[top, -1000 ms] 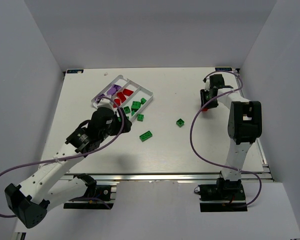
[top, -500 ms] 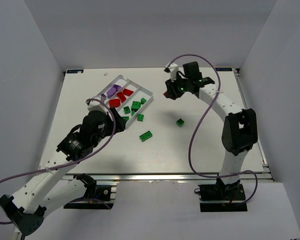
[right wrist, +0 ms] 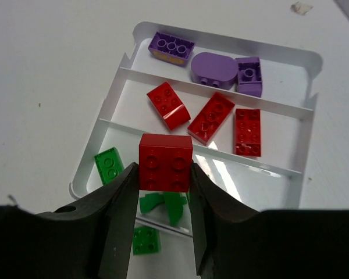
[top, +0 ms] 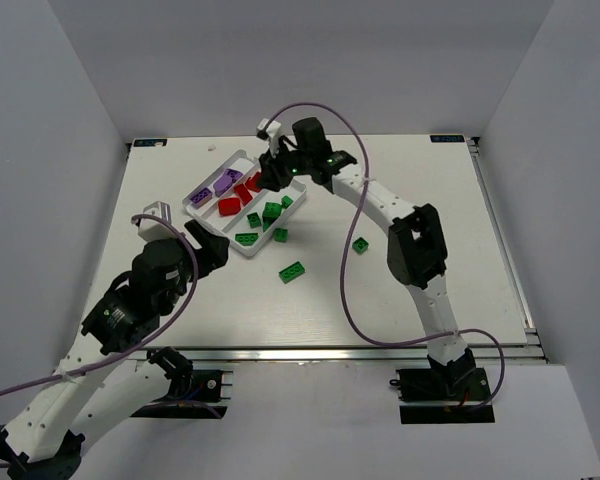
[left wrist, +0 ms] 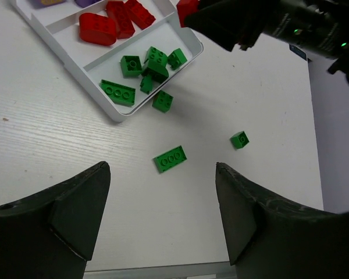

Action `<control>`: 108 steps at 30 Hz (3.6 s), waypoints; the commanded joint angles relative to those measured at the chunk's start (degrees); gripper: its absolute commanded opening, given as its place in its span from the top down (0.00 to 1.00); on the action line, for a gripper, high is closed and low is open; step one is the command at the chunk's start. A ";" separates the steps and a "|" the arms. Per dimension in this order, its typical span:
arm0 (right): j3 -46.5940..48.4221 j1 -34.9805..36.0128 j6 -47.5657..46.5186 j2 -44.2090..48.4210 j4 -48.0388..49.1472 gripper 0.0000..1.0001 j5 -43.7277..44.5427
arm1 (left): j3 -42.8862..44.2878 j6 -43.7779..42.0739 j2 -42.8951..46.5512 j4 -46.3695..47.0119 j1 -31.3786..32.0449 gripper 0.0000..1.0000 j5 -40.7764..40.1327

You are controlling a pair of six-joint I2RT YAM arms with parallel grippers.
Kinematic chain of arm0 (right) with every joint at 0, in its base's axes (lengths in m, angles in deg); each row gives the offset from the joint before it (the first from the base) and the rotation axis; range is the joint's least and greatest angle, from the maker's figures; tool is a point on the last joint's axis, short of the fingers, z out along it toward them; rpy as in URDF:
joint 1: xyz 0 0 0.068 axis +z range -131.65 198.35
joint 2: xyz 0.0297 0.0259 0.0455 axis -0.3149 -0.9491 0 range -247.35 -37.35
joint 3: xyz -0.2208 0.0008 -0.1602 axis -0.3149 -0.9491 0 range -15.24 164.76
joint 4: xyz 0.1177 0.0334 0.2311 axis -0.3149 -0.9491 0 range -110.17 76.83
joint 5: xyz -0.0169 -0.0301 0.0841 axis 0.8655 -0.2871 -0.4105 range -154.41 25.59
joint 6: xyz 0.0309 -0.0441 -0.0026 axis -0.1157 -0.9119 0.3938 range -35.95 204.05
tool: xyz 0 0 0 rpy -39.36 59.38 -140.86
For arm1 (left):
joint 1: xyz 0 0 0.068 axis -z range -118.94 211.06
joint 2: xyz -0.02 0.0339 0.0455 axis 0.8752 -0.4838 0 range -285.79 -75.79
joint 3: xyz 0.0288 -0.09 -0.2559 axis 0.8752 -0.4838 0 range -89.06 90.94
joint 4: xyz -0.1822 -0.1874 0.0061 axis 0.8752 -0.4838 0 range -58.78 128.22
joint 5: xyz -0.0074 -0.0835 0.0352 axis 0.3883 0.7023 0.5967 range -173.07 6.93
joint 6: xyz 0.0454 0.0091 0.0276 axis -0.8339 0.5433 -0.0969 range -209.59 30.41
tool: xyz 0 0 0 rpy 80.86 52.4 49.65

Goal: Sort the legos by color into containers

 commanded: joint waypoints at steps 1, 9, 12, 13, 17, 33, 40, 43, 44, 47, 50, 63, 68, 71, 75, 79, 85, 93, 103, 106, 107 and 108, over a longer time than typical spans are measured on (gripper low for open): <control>2.01 2.05 5.13 -2.40 10.62 1.00 2.96 | 2.48 1.39 0.67 -3.41 0.01 0.17 -3.98; 5.96 4.33 11.80 -12.16 24.44 1.00 15.09 | 3.28 1.56 0.50 -3.85 0.01 0.15 -5.92; 8.68 4.86 11.81 -15.85 25.42 1.00 17.46 | 3.28 1.65 0.06 -4.03 0.01 0.14 -6.10; 8.78 4.95 11.81 -16.38 25.68 1.00 17.99 | 3.36 1.65 -0.12 -4.12 0.01 0.13 -6.19; 7.99 5.30 10.76 -18.23 26.56 0.96 19.49 | 3.36 1.48 -0.56 -4.20 0.01 0.12 -6.36; 5.88 3.99 5.31 -16.83 26.83 0.26 20.02 | 3.36 -1.86 -5.12 1.41 0.01 0.09 0.13; 2.65 -0.40 -0.48 -5.95 19.36 0.11 13.35 | 3.02 -5.29 -10.66 6.51 0.01 0.34 8.83; -5.00 -6.55 -2.35 3.19 15.67 0.22 -5.51 | 1.78 -6.61 -15.31 9.41 -0.07 0.73 14.98; -8.15 -9.78 0.62 6.78 15.06 0.38 -11.30 | 1.52 -7.74 -18.81 10.11 -0.08 0.78 16.82; -17.36 -14.10 -3.53 15.65 7.68 1.00 -14.78 | 1.69 -10.99 -27.85 11.88 -0.08 0.87 23.94; -26.07 -17.27 -11.71 23.83 -1.89 0.79 -15.14 | 2.48 -14.24 -36.20 13.19 0.27 0.63 30.01; -55.81 -30.29 -13.06 44.17 -8.07 0.25 -17.25 | 14.17 -30.25 -59.00 8.63 2.47 0.25 23.18; -58.37 -30.82 -12.71 46.11 -7.28 0.25 -16.72 | 16.37 -35.43 -64.00 8.80 2.65 0.25 22.55; -58.11 -31.00 -11.84 45.76 -7.01 0.25 -16.72 | 17.95 -38.07 -66.20 8.63 2.74 0.25 22.55; -57.84 -31.00 -11.22 45.49 -6.92 0.25 -16.81 | 20.15 -40.18 -67.97 8.54 2.74 0.25 23.07; -58.28 -31.09 -11.13 45.67 -6.92 0.25 -16.54 | 19.63 -40.36 -68.85 9.24 3.09 0.26 24.13; -58.63 -31.09 -10.69 45.75 -6.66 0.24 -16.45 | 17.34 -40.01 -68.94 10.56 3.79 0.29 24.40; -58.54 -31.17 -10.42 45.75 -6.40 0.24 -16.45 | 16.64 -39.57 -68.85 11.53 4.14 0.34 23.87; -58.90 -31.17 -10.42 45.93 -6.57 0.24 -16.28 | 14.79 -37.99 -68.33 12.93 4.14 0.58 24.75; -58.81 -31.17 -10.51 46.02 -6.66 0.24 -16.28 | 15.92 -37.38 -67.36 12.06 4.14 0.69 23.88; -58.81 -31.17 -10.60 46.02 -6.83 0.24 -16.19 | 16.63 -37.11 -66.83 11.62 4.14 0.75 23.44; -58.81 -31.17 -10.86 46.28 -6.92 0.24 -16.36 | 17.42 -36.33 -66.31 11.18 4.14 0.76 22.91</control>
